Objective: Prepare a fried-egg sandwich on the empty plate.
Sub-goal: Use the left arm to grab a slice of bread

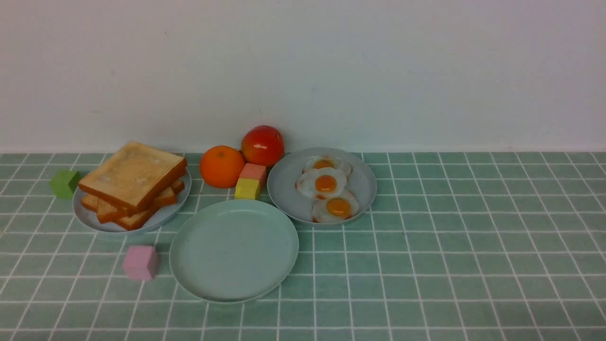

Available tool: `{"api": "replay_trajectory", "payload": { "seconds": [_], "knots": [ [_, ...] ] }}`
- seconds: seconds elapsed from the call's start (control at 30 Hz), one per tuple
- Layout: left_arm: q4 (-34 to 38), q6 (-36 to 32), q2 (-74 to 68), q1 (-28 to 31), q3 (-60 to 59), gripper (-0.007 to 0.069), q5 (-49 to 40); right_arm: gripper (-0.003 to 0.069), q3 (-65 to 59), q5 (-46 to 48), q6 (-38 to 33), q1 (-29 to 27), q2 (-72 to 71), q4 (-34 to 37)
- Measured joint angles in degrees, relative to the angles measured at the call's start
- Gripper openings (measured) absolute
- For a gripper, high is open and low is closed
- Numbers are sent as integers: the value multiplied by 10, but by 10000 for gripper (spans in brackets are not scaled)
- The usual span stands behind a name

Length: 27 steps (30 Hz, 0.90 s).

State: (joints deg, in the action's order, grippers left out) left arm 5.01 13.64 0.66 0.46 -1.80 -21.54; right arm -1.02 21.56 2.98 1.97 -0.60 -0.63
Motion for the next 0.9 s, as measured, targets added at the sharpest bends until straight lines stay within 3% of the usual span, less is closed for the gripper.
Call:
{"api": "replay_trajectory", "payload": {
  "seconds": [0.7,0.87,0.9],
  "knots": [
    [1,0,0,0,0,237,7,239,0,0,0,0,0,0],
    [109,60,0,0,0,237,91,239,0,0,0,0,0,0],
    [169,91,0,0,0,237,126,239,0,0,0,0,0,0]
  ]
}}
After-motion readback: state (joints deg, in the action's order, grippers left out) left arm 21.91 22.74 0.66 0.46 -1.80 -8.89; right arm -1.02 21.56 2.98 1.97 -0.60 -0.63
